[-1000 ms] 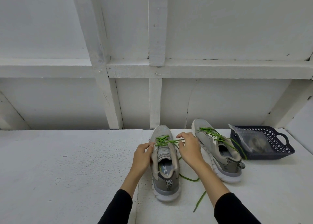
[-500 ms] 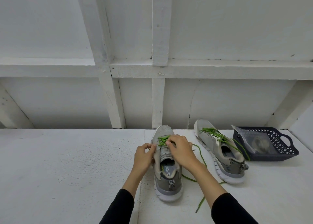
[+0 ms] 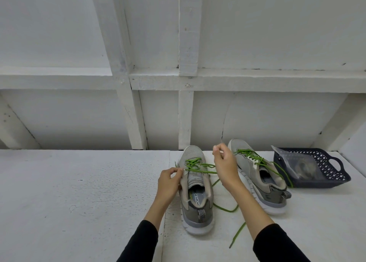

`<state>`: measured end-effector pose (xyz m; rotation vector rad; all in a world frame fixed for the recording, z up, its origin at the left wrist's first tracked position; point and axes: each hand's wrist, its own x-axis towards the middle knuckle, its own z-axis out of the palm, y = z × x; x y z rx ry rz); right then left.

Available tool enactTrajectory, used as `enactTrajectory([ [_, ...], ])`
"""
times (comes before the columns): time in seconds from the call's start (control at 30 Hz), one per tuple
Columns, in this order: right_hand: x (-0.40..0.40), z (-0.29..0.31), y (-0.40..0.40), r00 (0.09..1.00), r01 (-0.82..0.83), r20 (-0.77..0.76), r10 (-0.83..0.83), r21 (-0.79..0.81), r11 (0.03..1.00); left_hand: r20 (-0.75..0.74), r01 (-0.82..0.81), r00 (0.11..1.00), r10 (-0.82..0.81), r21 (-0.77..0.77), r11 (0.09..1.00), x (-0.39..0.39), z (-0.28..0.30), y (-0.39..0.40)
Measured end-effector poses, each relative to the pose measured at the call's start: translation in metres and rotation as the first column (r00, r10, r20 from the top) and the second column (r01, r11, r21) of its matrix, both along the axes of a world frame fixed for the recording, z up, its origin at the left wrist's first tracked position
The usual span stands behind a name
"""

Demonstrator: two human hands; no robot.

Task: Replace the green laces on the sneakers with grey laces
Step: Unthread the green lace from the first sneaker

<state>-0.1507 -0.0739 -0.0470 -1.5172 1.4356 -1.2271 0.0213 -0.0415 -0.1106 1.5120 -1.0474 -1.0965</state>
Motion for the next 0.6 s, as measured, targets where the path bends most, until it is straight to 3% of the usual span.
enactTrajectory([
  [0.07,-0.003,0.0,0.002,0.946,-0.068,-0.321,0.051,-0.042,0.997,0.014,-0.007,1.0,0.007,0.003,1.0,0.0,-0.001,0.0],
  [0.13,-0.001,0.002,0.007,0.788,-0.142,-0.607,0.1,-0.022,0.99,0.015,-0.005,1.0,0.005,0.01,1.0,0.001,-0.002,-0.001],
  [0.23,0.007,0.004,0.012,0.584,-0.198,-0.802,0.128,0.012,0.98,0.01,0.003,1.0,-0.003,0.01,1.0,0.0,-0.002,-0.001],
  [0.3,0.01,-0.001,0.012,0.541,-0.219,-0.829,0.142,0.024,0.976,0.01,0.004,1.0,-0.004,0.006,1.0,0.0,-0.001,-0.001],
  [0.37,0.012,-0.006,0.009,0.657,-0.222,-0.727,0.2,0.067,0.973,0.009,0.005,1.0,-0.005,0.007,1.0,0.0,-0.001,-0.001],
  [0.47,0.012,-0.008,0.005,0.94,-0.195,-0.258,0.221,0.125,0.973,0.002,0.004,1.0,-0.004,0.01,1.0,-0.001,0.001,0.0],
  [0.53,0.009,-0.005,0.003,0.986,-0.159,0.074,0.147,0.193,0.968,0.0,0.007,1.0,-0.007,0.018,1.0,-0.001,0.0,0.0],
  [0.6,0.004,-0.006,0.001,0.91,-0.186,0.408,0.071,0.249,0.95,0.002,0.007,1.0,-0.007,0.022,1.0,0.0,-0.001,0.0],
])
